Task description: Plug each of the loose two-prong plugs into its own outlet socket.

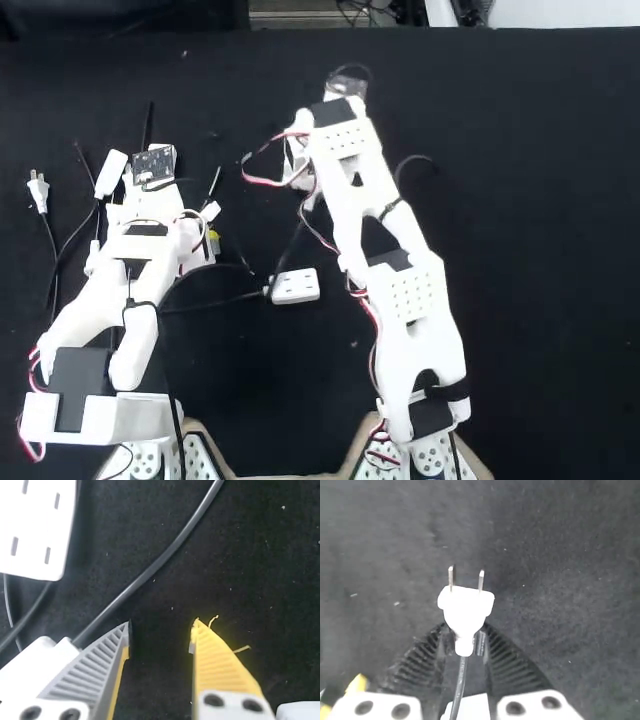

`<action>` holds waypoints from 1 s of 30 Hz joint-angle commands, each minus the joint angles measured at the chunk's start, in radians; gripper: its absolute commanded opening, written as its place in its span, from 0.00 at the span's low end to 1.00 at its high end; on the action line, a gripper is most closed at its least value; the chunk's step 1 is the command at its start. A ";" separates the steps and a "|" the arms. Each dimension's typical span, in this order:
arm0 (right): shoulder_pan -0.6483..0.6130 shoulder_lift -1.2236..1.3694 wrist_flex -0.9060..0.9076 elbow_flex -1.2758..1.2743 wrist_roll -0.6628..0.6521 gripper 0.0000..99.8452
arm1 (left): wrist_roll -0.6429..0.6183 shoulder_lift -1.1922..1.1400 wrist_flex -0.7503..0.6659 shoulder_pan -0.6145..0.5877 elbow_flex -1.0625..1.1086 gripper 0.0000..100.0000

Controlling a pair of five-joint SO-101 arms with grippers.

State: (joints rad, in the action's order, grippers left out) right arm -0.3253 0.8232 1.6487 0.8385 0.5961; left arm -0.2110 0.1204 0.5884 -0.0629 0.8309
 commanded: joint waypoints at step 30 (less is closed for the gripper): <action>0.261 -0.742 0.054 -0.503 -0.594 0.01 | 0.000 0.031 -0.005 0.018 -0.004 0.20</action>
State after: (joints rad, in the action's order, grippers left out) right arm -0.1688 0.1465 1.7208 0.3506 0.1573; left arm -0.2110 0.1204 0.5884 -0.0629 0.8309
